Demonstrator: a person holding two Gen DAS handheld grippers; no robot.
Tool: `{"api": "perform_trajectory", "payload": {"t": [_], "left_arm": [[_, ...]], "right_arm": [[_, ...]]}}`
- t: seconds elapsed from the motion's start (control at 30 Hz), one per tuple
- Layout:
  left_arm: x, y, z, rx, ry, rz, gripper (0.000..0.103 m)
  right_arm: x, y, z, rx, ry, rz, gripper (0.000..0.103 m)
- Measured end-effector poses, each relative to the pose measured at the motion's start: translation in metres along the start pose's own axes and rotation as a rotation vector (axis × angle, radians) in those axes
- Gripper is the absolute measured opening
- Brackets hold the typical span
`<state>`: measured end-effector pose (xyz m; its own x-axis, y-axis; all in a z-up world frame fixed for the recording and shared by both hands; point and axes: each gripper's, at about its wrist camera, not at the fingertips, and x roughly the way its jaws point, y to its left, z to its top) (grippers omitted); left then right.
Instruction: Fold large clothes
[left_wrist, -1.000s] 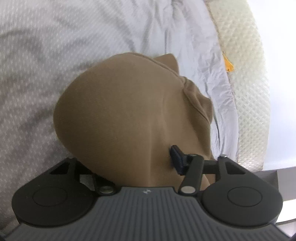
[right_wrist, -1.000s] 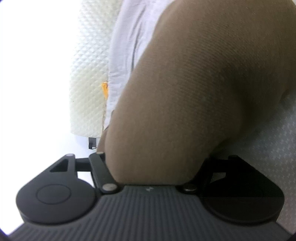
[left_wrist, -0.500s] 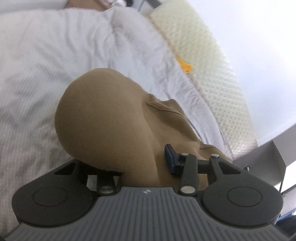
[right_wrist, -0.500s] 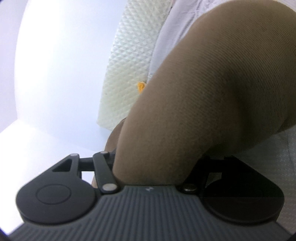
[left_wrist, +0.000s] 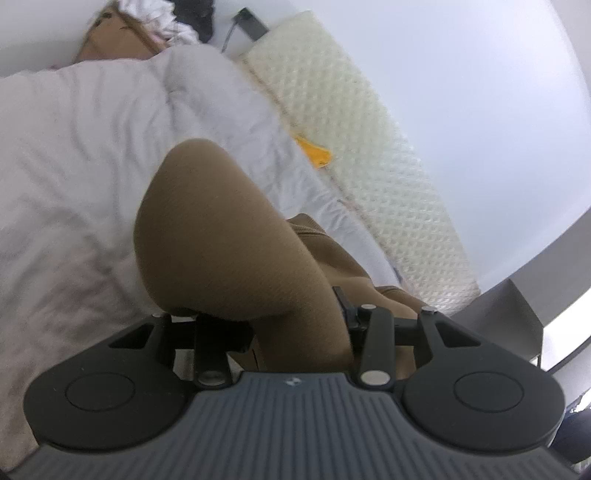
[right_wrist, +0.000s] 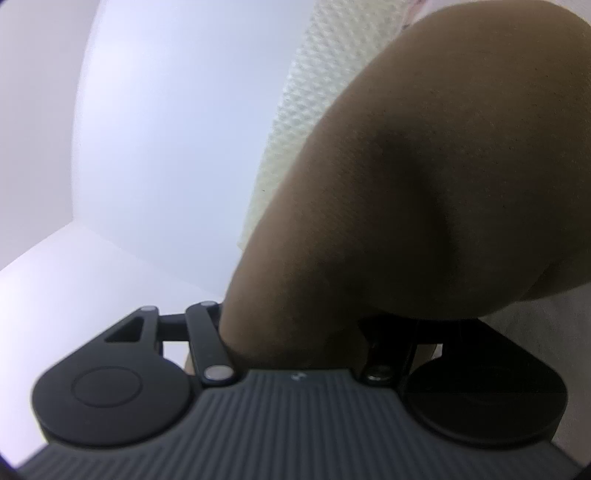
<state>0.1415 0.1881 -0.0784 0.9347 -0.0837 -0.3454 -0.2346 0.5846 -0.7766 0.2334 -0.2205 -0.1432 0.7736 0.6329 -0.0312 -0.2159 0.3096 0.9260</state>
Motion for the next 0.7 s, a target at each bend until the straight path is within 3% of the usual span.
{"api": "perform_trajectory", "payload": {"t": [0.17, 0.4, 0.7], "left_arm": [[0.020, -0.039, 0.020, 0.035, -0.015, -0.047, 0.046], [0.083, -0.111, 0.050, 0.061, -0.011, -0.116, 0.046], [0.243, -0.215, 0.080, 0.103, 0.035, -0.186, 0.046]], "right_arm": [[0.021, 0.010, 0.027, -0.026, -0.013, 0.035, 0.065], [0.068, 0.028, 0.098, -0.042, -0.053, 0.052, 0.065], [0.147, 0.013, 0.232, -0.076, -0.118, 0.059, 0.065]]}}
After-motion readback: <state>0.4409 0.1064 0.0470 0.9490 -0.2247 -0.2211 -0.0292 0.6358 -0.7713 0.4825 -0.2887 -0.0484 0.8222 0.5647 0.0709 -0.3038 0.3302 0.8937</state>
